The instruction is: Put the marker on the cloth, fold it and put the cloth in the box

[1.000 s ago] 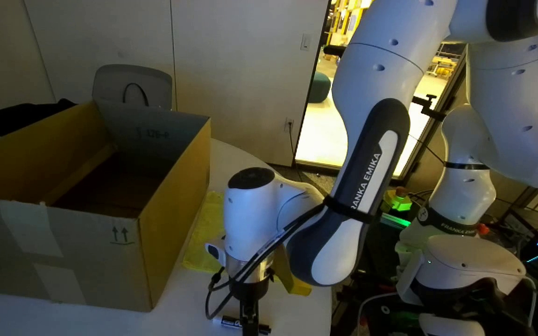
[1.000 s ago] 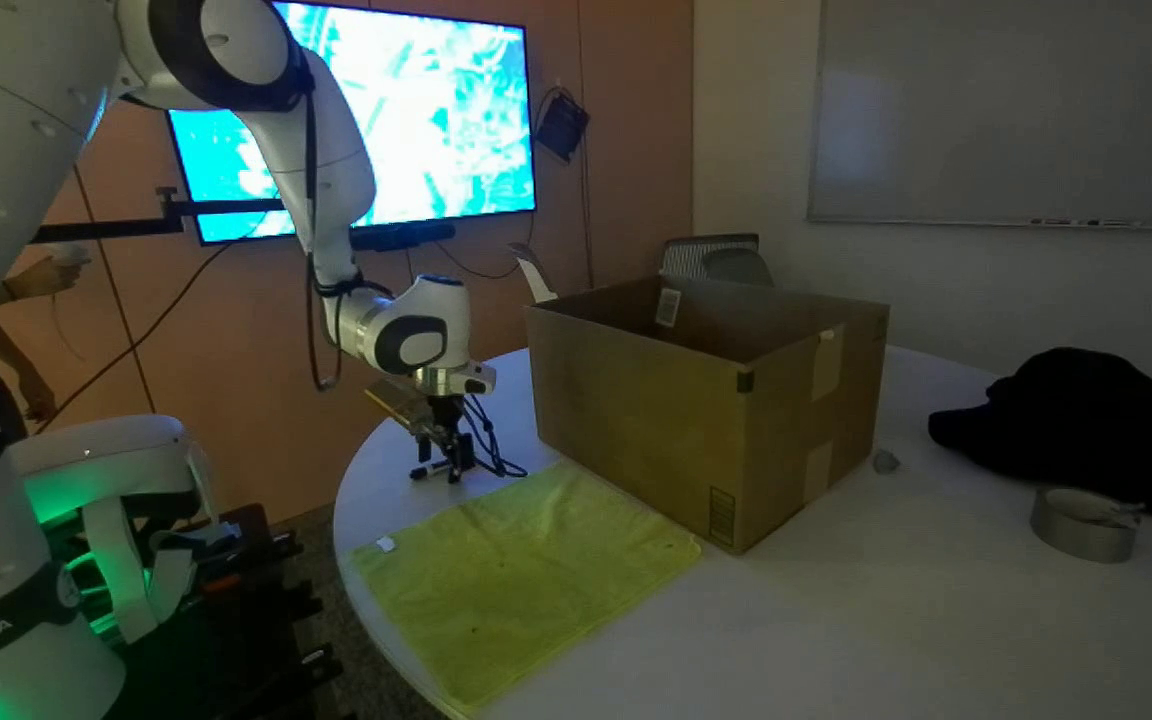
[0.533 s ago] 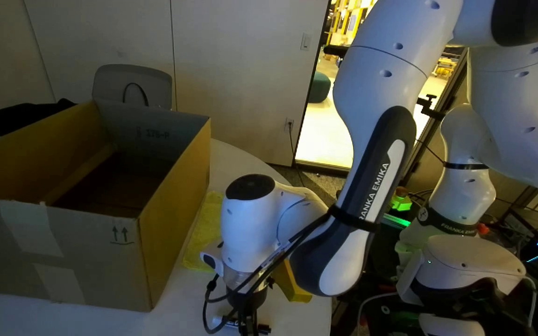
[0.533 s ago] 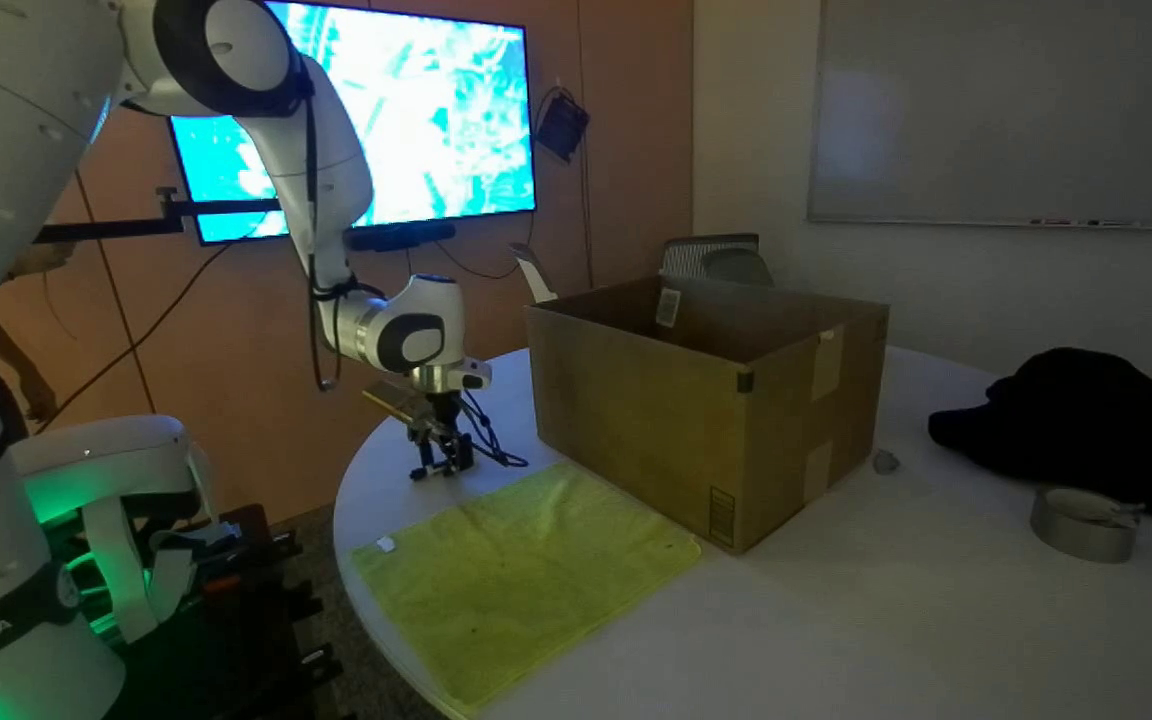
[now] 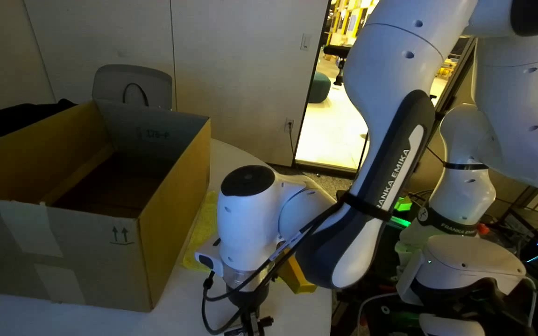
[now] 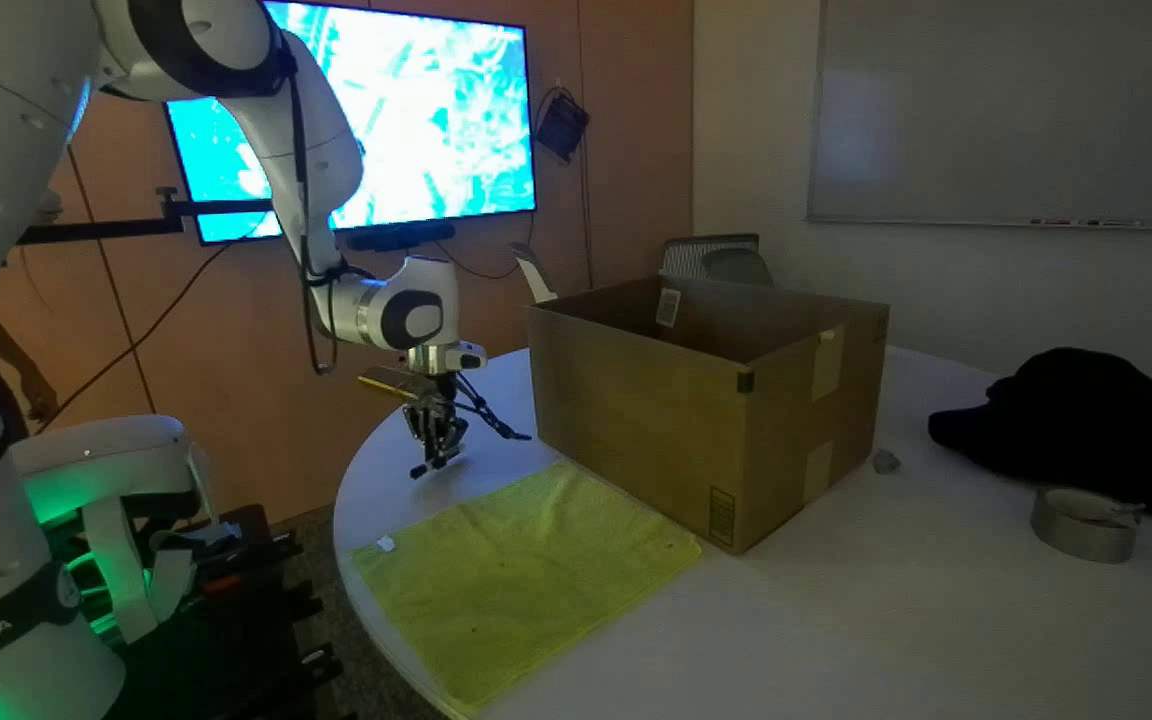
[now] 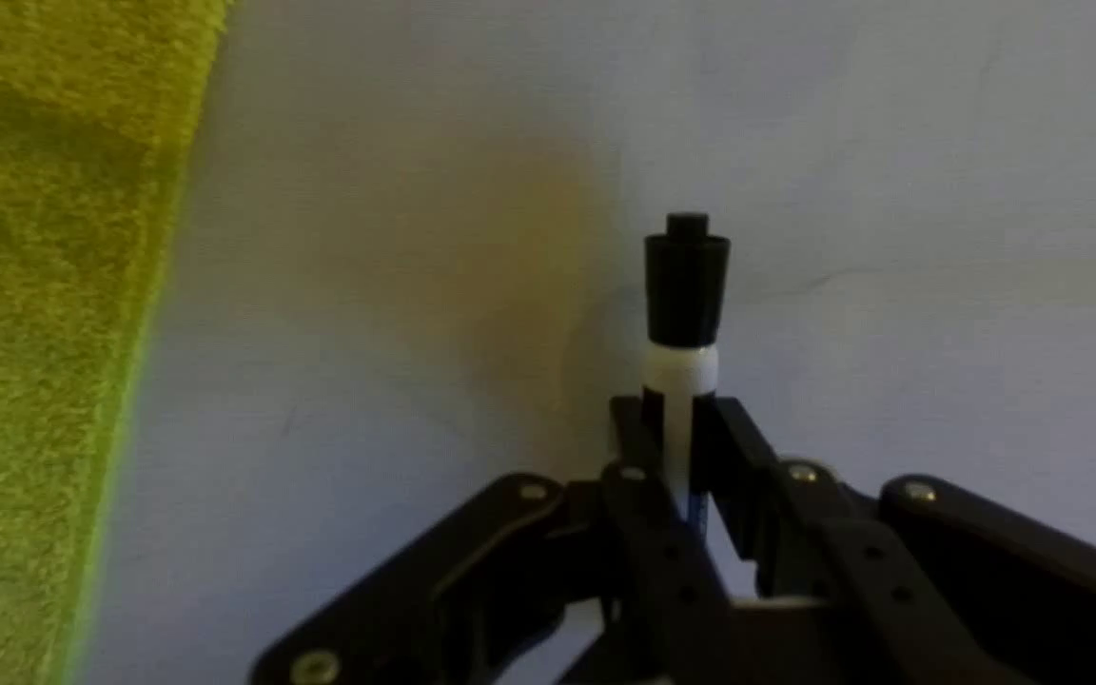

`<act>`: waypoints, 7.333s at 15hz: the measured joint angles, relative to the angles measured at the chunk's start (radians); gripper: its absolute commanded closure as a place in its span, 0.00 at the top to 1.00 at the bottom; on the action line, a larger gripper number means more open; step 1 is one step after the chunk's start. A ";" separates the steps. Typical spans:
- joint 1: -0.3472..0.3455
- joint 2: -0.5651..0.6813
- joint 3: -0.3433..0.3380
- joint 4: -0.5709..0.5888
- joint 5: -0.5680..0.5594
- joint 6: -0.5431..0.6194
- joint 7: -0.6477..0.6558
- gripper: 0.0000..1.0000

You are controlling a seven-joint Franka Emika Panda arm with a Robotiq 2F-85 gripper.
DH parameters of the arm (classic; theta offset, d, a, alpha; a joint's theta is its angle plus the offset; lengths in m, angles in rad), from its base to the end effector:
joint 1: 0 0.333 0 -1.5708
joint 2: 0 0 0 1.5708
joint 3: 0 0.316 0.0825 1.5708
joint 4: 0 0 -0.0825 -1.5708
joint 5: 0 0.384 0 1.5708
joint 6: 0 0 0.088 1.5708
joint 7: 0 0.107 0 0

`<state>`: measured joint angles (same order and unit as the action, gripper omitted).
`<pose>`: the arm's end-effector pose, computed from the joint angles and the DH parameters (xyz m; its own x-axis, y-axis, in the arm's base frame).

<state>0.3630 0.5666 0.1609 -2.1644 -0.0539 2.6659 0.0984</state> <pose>0.4738 0.2803 0.1278 0.8972 0.4374 -0.0614 0.4343 -0.8989 -0.0584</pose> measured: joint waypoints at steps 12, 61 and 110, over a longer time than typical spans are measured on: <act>-0.124 -0.197 -0.088 -0.143 -0.058 -0.024 -0.042 0.14; -0.088 -0.088 -0.135 -0.275 -0.082 0.212 0.175 0.37; -0.626 -0.310 -0.100 -0.480 0.349 0.233 -0.334 1.00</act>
<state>-0.2627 0.2570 0.0607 -2.6446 0.2955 2.8986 -0.2361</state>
